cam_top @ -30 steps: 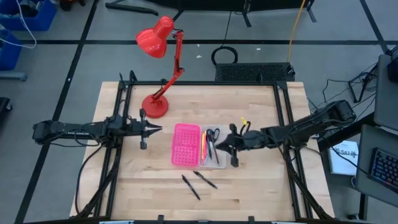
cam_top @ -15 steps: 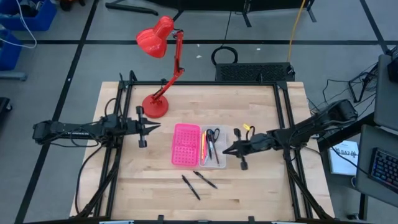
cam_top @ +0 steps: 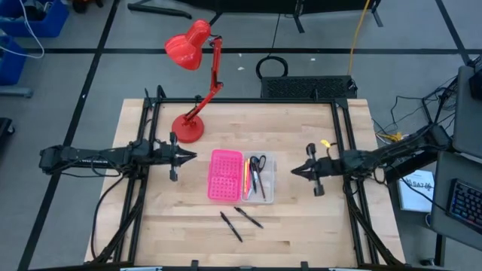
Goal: Pick & place school supplies into a supply box
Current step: Put the right black pen into the pink supply box
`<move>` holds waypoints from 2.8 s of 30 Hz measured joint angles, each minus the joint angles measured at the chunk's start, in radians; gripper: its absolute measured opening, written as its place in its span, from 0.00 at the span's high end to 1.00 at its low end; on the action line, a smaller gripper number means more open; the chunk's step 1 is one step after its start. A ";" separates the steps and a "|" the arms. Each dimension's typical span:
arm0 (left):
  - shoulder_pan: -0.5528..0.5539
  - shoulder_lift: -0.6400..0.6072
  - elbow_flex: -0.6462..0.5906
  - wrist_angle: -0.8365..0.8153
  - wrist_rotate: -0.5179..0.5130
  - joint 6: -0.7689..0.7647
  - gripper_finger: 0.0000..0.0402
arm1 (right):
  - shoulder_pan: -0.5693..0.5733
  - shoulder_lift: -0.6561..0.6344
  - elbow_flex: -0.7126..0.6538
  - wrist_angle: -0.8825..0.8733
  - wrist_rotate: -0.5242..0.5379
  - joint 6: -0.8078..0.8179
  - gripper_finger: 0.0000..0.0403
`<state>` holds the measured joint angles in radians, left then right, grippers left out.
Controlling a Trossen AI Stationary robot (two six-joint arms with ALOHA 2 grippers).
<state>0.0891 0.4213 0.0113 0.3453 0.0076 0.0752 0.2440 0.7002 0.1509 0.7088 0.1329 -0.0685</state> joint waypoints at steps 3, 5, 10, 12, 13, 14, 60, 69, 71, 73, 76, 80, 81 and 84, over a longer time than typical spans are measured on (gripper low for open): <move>0.000 0.000 0.000 -0.038 -0.002 -0.055 0.91 | 0.000 -0.075 -0.057 0.116 0.001 0.000 1.00; 0.000 0.003 0.000 -0.070 -0.009 -0.052 0.91 | -0.001 -0.111 -0.082 0.155 0.001 -0.007 1.00; -0.004 0.063 0.019 -0.105 0.016 0.011 0.91 | 0.000 -0.151 -0.095 0.124 -0.002 -0.007 1.00; -0.031 0.110 0.079 -0.105 0.051 0.013 0.91 | -0.001 -0.151 -0.096 0.121 -0.002 -0.021 1.00; -0.052 0.139 0.122 -0.117 0.064 0.013 0.91 | -0.001 -0.151 -0.096 0.120 -0.002 -0.028 1.00; -0.078 0.172 0.169 -0.138 0.065 0.017 0.91 | -0.001 -0.151 -0.096 0.122 -0.002 -0.033 1.00; -0.621 1.735 1.519 -0.846 0.028 0.280 0.44 | -0.001 -0.150 -0.100 0.133 0.127 -0.101 1.00; -0.615 1.773 1.524 -0.904 0.001 0.215 0.49 | -0.001 -0.150 -0.101 0.133 0.127 -0.075 1.00; -0.612 1.774 1.524 -0.926 0.032 0.205 0.55 | -0.001 -0.150 -0.100 0.132 0.127 -0.075 1.00; -0.612 1.775 1.524 -0.944 0.044 0.198 0.62 | -0.001 -0.150 -0.100 0.132 0.127 -0.075 1.00; -0.613 1.776 1.524 -0.948 0.065 0.176 0.73 | -0.001 -0.150 -0.100 0.132 0.127 -0.075 1.00; -0.621 1.776 1.523 -0.962 0.085 0.190 0.89 | -0.001 -0.150 -0.100 0.132 0.127 -0.074 1.00; -0.624 1.776 1.523 -0.963 0.082 0.194 0.93 | -0.001 -0.150 -0.100 0.132 0.127 -0.074 1.00; -0.633 1.775 1.522 -0.967 0.072 0.203 0.95 | -0.001 -0.150 -0.100 0.132 0.127 -0.074 1.00</move>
<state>-0.5443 2.1966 1.5330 -0.6219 0.0792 0.2785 0.2432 0.5503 0.0505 0.8410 0.2600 -0.1429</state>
